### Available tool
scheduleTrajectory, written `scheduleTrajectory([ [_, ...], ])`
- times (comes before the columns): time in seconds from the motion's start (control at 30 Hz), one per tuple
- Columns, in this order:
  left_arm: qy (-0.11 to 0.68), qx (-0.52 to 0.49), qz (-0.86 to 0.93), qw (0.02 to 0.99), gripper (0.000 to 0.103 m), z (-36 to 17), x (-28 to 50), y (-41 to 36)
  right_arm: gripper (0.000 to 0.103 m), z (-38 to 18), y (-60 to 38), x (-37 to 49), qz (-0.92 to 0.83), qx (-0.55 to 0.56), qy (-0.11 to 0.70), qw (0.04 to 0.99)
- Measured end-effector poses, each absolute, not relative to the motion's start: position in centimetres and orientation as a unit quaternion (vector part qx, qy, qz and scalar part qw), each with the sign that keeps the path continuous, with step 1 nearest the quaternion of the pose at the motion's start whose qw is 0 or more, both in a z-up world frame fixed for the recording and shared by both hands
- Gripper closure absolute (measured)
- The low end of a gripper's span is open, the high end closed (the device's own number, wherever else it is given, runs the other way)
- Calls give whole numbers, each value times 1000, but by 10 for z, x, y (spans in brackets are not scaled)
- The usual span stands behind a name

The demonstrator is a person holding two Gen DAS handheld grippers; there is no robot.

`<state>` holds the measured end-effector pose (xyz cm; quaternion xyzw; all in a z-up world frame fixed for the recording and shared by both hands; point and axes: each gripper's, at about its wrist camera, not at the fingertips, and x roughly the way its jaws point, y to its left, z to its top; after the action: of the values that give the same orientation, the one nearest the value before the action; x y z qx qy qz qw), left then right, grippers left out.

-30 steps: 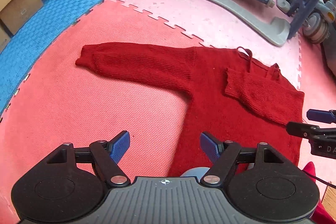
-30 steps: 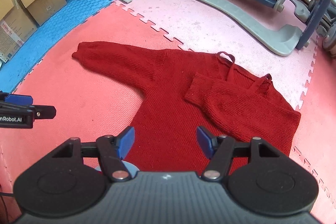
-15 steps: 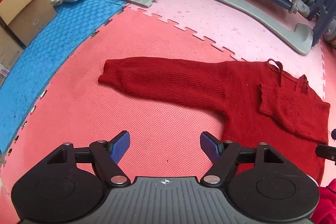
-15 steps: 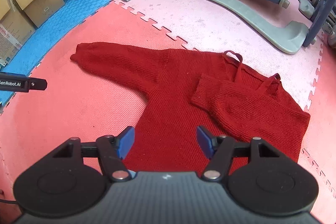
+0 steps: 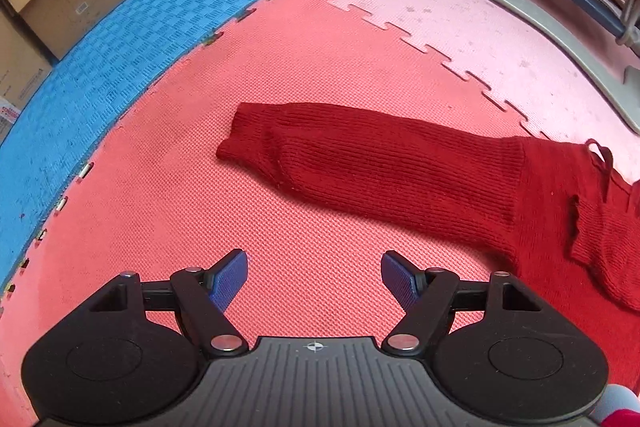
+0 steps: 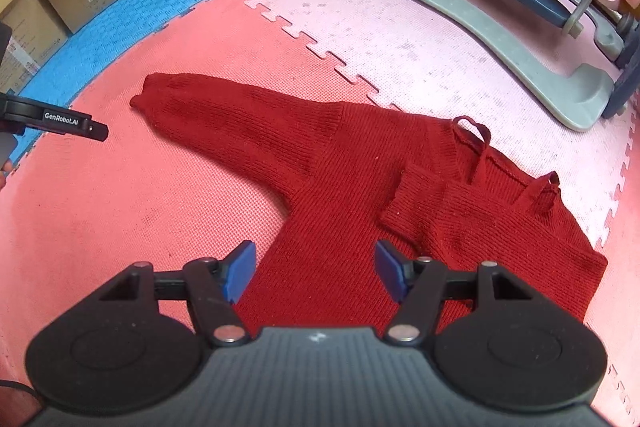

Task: Fold clothes
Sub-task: 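Move the left gripper to the cuff of the unfolded sleeve, then close the left gripper on the unfolded sleeve's cuff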

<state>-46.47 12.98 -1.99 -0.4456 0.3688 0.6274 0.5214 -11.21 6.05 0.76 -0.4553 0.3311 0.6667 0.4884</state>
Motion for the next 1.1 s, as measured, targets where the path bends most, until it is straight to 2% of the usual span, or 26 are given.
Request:
scheduleTrajectory([
  [0.27,361,-482,613,511,27,-80,-497,160,38,-19,79,-140,667,-497,311,461],
  [0.53,355,-505,607,501,27,-118,-515,183,38,-43,90,-155,669,-513,313,437],
  [1.1,363,-513,614,477,27,-148,-559,224,38,-58,100,-160,669,-528,310,422],
])
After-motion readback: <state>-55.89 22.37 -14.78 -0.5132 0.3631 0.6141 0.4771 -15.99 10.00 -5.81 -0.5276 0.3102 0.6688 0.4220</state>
